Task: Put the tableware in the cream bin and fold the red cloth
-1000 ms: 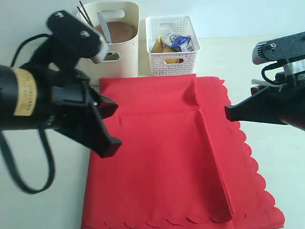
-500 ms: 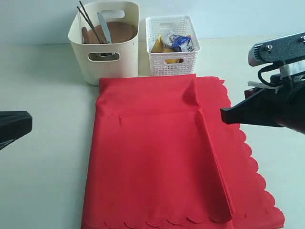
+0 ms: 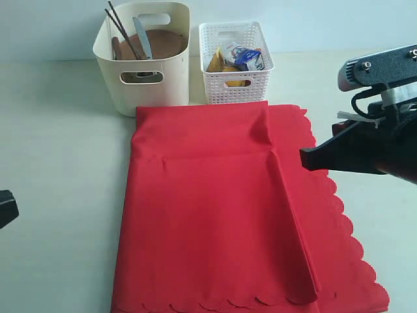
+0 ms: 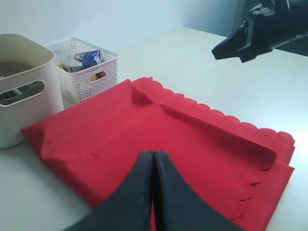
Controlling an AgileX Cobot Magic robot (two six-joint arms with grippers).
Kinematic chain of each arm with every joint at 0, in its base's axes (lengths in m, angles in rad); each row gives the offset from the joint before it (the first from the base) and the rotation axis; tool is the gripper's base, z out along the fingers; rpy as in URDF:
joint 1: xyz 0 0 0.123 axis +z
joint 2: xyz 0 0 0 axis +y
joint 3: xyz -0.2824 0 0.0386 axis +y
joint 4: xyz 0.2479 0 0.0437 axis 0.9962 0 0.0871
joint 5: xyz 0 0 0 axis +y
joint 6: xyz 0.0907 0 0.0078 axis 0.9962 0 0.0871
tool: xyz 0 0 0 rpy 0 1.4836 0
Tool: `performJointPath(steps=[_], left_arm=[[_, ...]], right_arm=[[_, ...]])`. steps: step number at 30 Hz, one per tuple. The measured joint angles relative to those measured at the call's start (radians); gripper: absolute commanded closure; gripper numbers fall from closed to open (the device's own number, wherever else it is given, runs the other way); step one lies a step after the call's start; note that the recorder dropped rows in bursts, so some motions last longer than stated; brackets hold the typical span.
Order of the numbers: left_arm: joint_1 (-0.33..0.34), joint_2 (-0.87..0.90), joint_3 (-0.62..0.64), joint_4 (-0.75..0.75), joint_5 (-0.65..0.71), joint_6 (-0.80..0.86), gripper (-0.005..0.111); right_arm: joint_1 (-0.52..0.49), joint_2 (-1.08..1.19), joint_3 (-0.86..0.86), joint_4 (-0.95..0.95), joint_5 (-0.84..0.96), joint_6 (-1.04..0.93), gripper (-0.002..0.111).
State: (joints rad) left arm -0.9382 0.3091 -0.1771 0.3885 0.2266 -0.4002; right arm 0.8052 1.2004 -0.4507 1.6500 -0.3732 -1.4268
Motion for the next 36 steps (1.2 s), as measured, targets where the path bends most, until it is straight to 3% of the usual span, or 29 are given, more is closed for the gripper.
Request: performJointPath(steps=[17, 29, 36], left_arm=[[0.019, -0.002, 0.106, 0.042, -0.070, -0.024, 0.105], [0.265, -0.100, 0.176, 0.044, -0.124, -0.053, 0.105], [0.365, -0.195, 0.176, 0.046, -0.077, -0.060, 0.105]], right_arm=[[0.000, 0.000, 0.000, 0.000, 0.000, 0.000, 0.108], [0.000, 0.000, 0.000, 0.000, 0.002, 0.000, 0.108], [0.000, 0.000, 0.000, 0.000, 0.002, 0.000, 0.108]])
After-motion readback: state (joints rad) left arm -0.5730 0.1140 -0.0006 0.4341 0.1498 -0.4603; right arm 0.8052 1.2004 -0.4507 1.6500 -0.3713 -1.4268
